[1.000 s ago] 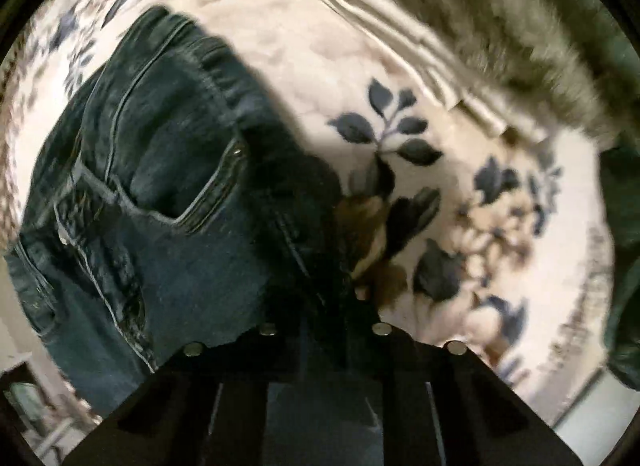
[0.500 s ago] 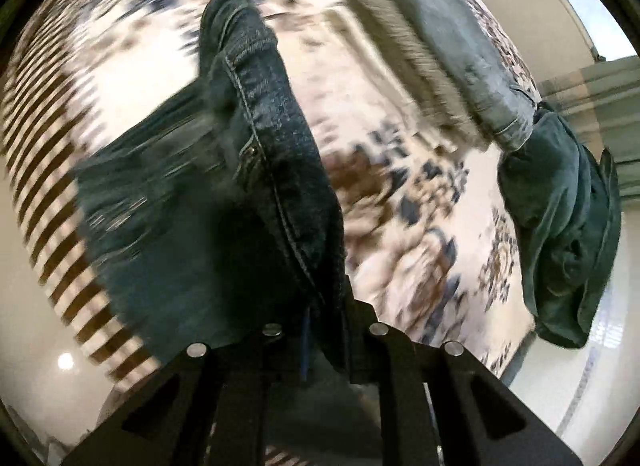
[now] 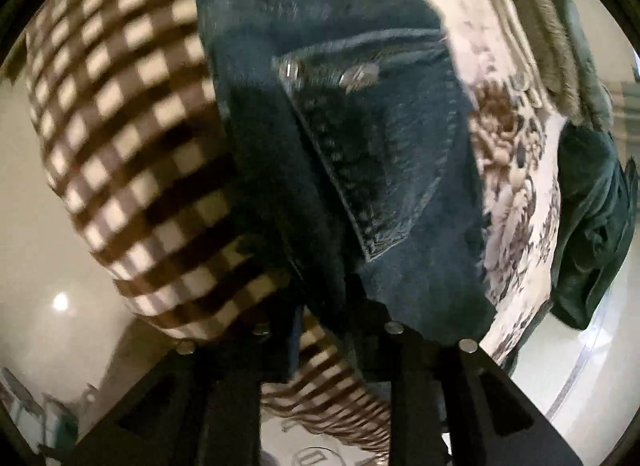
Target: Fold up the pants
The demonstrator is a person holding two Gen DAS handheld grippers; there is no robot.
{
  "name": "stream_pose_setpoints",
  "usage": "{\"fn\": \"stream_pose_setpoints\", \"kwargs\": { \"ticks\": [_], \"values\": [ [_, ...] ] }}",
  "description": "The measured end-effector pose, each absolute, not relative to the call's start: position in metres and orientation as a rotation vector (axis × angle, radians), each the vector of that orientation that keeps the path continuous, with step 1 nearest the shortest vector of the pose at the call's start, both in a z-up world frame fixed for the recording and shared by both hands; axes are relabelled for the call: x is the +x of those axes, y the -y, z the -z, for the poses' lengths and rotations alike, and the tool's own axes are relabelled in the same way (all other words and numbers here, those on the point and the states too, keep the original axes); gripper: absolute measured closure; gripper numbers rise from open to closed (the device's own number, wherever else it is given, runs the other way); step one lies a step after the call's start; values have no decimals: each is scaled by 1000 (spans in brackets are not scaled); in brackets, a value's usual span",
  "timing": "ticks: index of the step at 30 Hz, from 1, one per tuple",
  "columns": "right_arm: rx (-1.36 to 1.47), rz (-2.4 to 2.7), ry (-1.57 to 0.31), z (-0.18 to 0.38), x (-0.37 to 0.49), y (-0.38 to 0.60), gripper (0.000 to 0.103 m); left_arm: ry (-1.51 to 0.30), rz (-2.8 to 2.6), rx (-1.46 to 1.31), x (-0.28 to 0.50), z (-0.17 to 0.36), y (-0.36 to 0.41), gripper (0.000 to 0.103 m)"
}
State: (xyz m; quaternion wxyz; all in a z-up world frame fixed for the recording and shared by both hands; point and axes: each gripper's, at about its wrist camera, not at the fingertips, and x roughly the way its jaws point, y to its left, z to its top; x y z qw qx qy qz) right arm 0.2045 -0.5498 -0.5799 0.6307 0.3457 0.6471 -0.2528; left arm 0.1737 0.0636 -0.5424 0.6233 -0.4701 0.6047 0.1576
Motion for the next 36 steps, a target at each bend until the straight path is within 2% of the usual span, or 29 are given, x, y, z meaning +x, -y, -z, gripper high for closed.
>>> {"fn": "stream_pose_setpoints", "kwargs": {
  "ticks": [1,2,3,4,5,7,10,13,15,19,20,21,23,26,29,36],
  "values": [
    [809,572,-1466,576,200,551,43,-1359,-383,-1014,174,527,-65,69],
    [833,565,-1445,571,193,554,41,-1334,-388,-971,172,515,-66,52],
    [855,566,-1425,564,184,558,40,-1309,-388,-926,173,504,-67,41],
    [853,571,-1420,560,182,560,38,-1287,-391,-868,173,492,-67,26],
    [839,579,-1409,554,179,563,37,-1269,-395,-800,180,483,-63,21],
    [792,577,-1389,543,186,565,36,-1257,-393,-670,195,475,-54,18],
    [625,555,-1388,533,223,559,27,-1271,-392,-518,219,480,-32,18],
    [420,524,-1403,532,277,546,26,-1320,-369,-459,233,501,1,18],
    [284,484,-1474,547,311,538,23,-1355,-373,-432,238,514,21,18],
    [60,460,-1620,597,355,529,23,-1409,-344,-358,242,534,70,18],
    [40,457,-1644,608,358,531,26,-1421,-330,-341,243,536,81,18],
    [29,467,-1655,614,358,537,34,-1428,-323,-330,244,537,88,18],
    [82,498,-1588,603,349,556,82,-1431,-302,-304,247,535,102,18],
    [352,571,-1428,562,304,615,84,-1421,-289,-273,249,528,116,18],
    [561,626,-1347,546,248,666,85,-1427,-287,-273,250,524,127,18],
    [1137,581,-1221,596,143,741,84,-1466,-291,-182,252,539,158,18]
  ]
}}
